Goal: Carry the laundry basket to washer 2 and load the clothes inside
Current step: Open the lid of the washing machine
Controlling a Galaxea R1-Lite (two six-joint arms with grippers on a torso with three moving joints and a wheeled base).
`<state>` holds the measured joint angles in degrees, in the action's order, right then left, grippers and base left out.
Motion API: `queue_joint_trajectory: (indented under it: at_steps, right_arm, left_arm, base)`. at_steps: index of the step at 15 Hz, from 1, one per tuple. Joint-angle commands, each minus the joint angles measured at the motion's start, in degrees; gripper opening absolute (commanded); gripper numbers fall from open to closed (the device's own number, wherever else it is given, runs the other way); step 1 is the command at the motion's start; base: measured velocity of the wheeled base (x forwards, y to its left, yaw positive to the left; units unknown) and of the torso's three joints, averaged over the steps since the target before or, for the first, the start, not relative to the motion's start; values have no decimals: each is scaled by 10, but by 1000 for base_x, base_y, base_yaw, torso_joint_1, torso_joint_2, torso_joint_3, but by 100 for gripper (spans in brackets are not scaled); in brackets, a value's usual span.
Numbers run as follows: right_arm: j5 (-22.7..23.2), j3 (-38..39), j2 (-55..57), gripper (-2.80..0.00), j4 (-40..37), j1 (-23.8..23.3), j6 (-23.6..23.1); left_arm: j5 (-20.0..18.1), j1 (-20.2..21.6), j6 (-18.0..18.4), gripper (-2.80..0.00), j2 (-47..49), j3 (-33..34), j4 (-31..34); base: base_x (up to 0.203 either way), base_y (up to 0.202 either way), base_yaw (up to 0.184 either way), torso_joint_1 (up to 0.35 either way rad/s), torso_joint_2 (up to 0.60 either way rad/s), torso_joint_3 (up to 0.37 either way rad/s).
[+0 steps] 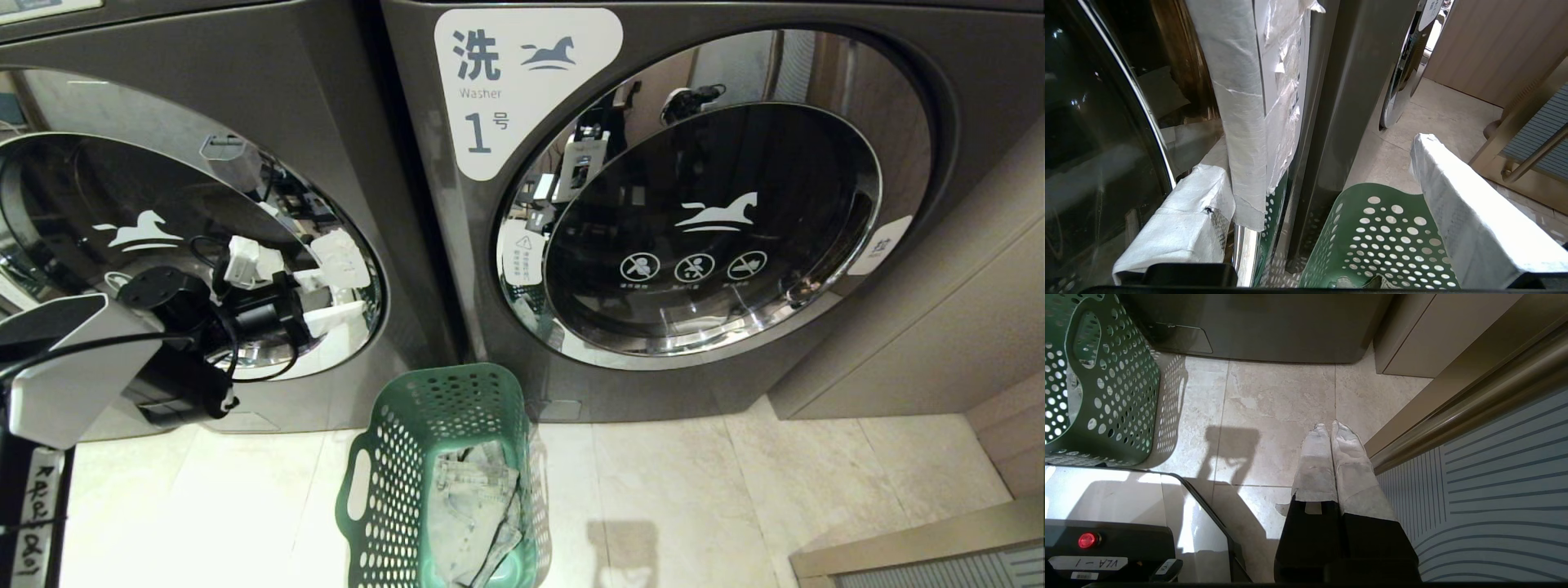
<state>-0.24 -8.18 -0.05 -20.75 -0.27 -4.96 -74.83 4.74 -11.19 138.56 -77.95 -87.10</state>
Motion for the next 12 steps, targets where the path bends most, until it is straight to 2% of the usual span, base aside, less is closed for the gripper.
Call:
queue_joint_trajectory:
  at_steps: [1, 3, 6, 12]
  right_arm:
    - [0, 0, 0, -280, -1, 0, -1]
    - [0, 0, 0, -280, -1, 0, -1]
    - [0, 0, 0, -280, -1, 1, -1]
    - [0, 0, 0, -280, -1, 0, -1]
  left_arm:
    - [-7, -27, -1, 0, -6, 0, -6]
    - [-11, -27, 0, 0, -11, 3, -6]
    - [-69, -25, 16, 0, -18, 9, -6]
    - [-81, -24, 25, 0, -30, 35, -6]
  base:
    - [0, 0, 0, 0, 0, 0]
    - [0, 0, 0, 0, 0, 0]
    - [0, 0, 0, 0, 0, 0]
    - [0, 0, 0, 0, 0, 0]
